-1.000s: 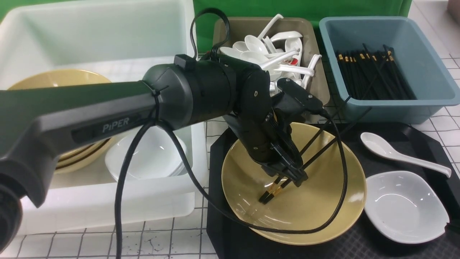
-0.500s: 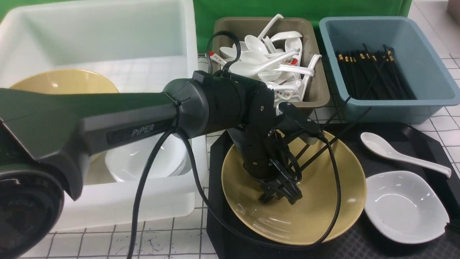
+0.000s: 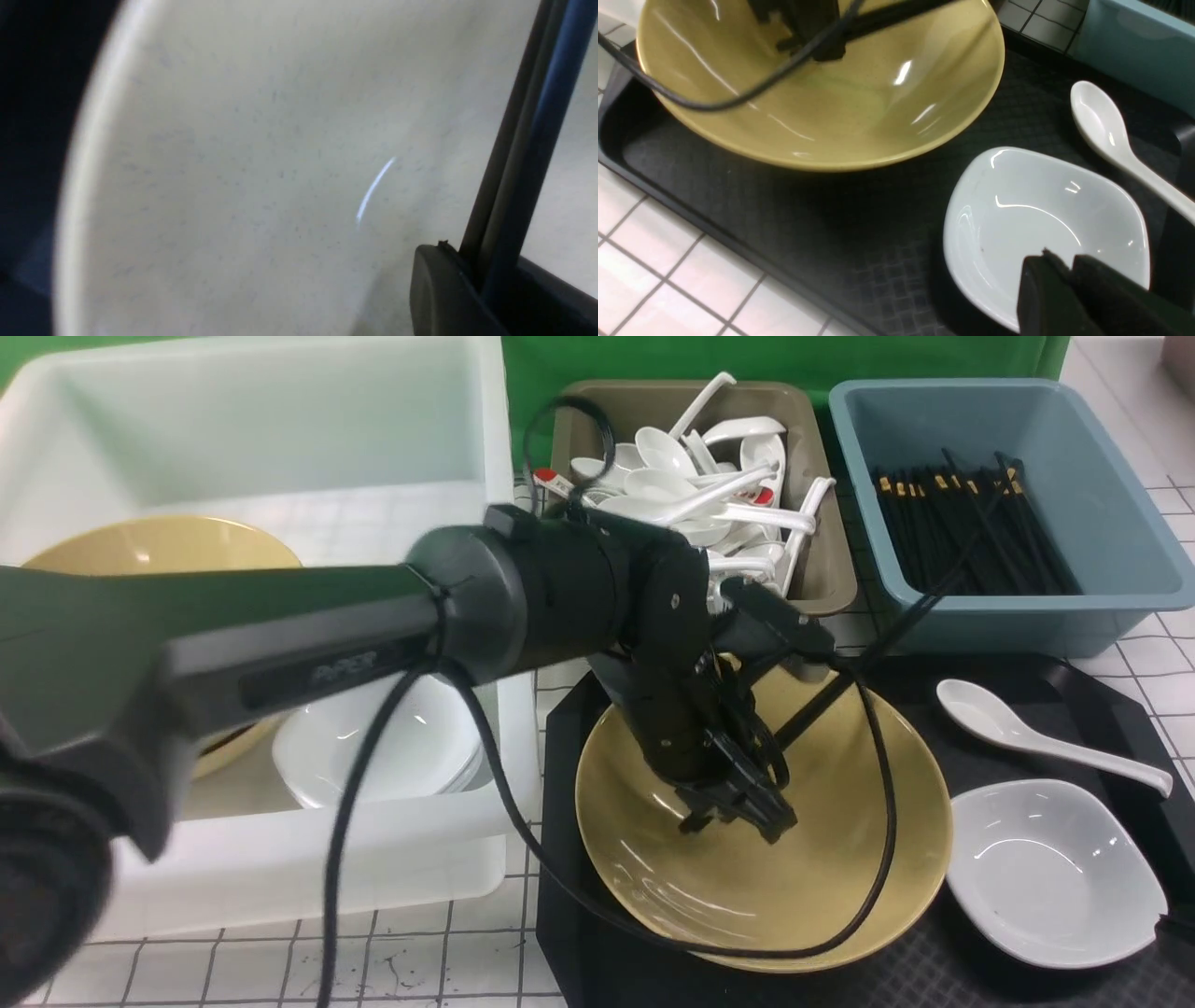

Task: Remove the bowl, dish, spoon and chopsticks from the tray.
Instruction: Use the left arm to put the chopsticks into the small storage box on the right

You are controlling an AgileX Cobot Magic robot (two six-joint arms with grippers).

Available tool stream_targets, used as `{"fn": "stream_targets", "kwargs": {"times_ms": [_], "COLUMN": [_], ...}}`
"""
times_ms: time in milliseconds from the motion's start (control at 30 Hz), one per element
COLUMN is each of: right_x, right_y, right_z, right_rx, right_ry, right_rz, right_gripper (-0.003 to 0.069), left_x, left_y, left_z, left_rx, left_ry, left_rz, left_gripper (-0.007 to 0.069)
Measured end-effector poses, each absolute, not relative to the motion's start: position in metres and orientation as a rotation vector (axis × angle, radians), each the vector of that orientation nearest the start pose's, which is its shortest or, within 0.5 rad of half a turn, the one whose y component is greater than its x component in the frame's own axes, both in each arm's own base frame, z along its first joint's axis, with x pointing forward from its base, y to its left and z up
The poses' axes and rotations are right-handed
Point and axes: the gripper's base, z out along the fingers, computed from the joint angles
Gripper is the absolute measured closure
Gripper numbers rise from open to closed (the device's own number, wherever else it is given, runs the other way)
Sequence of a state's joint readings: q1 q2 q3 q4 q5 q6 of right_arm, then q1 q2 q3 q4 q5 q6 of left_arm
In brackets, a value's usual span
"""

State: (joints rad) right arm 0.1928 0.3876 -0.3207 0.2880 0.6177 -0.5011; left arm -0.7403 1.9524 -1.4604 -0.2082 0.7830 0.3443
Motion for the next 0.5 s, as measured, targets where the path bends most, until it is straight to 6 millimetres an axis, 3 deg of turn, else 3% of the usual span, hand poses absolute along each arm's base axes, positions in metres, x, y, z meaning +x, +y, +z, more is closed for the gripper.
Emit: {"fn": "stream_targets", "kwargs": {"times_ms": [133, 333, 433, 500], "right_x": [0.074, 0.074, 0.074, 0.074], "right_y": [0.030, 0.030, 0.030, 0.030], "right_z": [0.243, 0.243, 0.243, 0.243], "right_rx": [-0.578, -0.578, -0.578, -0.578], "right_ry": [2.063, 2.063, 2.063, 2.063], "right_rz": [0.136, 0.136, 0.136, 0.136], "right_gripper": [0.0538, 0.0536, 0.0534, 0.0533], "left_x": [0.295, 0.293, 0.298, 0.308], "left_y": [-0.287, -0.292, -0.301, -0.314], "left_z": [0.227, 0.235, 0.256, 0.281], "left_rx": [1.263, 1.187, 1.138, 1.096], "left_ry": [2.426, 2.430, 2.373, 2.285], "left_rz": [-0.360, -0.462, -0.547, -0.604], "left_gripper": [0.0600, 0.0600, 0.0601, 0.0601]}}
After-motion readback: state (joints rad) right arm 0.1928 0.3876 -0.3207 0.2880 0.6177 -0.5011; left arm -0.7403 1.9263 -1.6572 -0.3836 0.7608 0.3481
